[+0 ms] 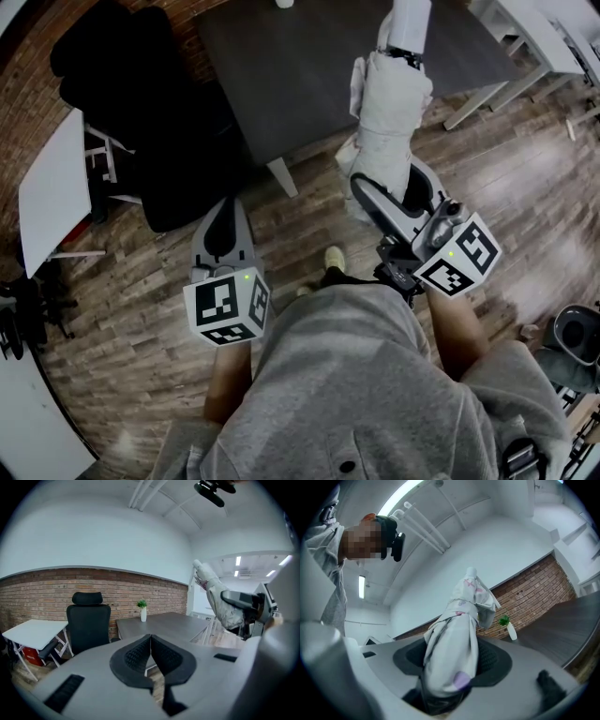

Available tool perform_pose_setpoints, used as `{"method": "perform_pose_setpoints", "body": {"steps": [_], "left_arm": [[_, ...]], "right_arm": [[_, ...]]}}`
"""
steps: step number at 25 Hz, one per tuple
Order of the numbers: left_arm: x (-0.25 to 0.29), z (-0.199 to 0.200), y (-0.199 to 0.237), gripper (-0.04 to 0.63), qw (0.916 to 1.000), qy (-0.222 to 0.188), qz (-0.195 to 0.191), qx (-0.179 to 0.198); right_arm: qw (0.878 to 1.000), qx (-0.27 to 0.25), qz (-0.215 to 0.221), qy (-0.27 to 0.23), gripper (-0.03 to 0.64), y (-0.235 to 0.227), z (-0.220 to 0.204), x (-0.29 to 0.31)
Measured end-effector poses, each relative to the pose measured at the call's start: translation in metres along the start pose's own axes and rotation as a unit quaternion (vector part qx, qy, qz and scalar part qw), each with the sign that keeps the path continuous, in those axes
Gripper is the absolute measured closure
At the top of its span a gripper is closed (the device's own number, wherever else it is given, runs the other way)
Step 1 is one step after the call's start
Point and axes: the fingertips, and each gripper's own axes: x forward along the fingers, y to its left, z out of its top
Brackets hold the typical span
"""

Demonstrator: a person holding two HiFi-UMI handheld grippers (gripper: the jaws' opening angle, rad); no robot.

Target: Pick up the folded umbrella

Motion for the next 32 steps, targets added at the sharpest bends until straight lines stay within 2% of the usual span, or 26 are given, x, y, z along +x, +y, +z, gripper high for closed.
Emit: {"method": "perform_pose_setpoints", "body": {"steps": [11,21,32], "left_arm": [[-0.083,-0.018,0.043,0.581,0.9998,-0.016,0.004,-0.01],[-0.137,-0.055,0.038,0.583,0.9997,-0.015,-0.001,-0.017],[-0.16,-0.062,0.022,0.581,0.9998,-0.015,-0.003,-0.012]], "right_arm": [[1.0,-0.014,-0.026,0.003,0.359,0.078,-0.028,-0.012],[0.999,-0.013,-0.037,-0.005,0.359,0.121,-0.045,-0.05],[0.999,-0.018,-0.04,-0.015,0.359,0.136,-0.044,-0.077]]}}
